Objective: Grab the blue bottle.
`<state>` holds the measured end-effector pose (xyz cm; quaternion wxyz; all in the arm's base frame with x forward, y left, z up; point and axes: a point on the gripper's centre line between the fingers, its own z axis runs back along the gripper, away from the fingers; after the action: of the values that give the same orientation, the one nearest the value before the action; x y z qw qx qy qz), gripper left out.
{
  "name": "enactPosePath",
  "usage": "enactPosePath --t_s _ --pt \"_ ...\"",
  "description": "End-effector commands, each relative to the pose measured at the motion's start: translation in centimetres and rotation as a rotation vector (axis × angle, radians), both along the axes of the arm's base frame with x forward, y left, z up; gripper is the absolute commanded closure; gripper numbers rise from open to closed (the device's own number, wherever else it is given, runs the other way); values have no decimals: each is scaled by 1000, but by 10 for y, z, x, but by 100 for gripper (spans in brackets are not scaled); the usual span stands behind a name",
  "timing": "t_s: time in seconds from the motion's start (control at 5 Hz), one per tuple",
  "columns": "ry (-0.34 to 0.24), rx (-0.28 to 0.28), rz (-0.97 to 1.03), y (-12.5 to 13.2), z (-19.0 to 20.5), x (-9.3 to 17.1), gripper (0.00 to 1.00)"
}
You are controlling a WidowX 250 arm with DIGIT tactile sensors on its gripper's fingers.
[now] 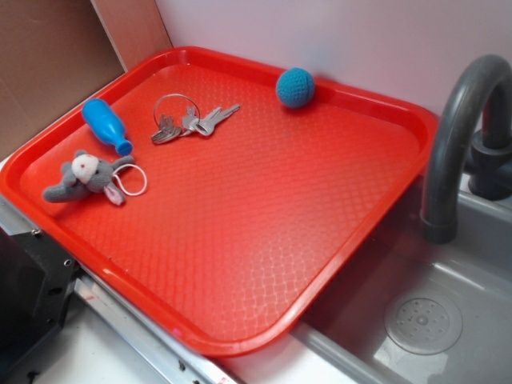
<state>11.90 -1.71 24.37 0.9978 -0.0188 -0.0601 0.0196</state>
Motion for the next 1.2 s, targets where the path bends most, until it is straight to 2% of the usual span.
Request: enactPosePath --t_s 0.0,0.2,0.4,0.6,0.8,1.0 --pt "0 0 0 0 0 0 0" --pt "-55 -39 249 18 -16 19 0" --pt "-71 -58 499 39 -34 32 0" --pt "-98 -22 738 63 -58 47 0" --pt "-89 37 986 96 -94 58 0" --pt "-90 53 1068 113 -116 64 0"
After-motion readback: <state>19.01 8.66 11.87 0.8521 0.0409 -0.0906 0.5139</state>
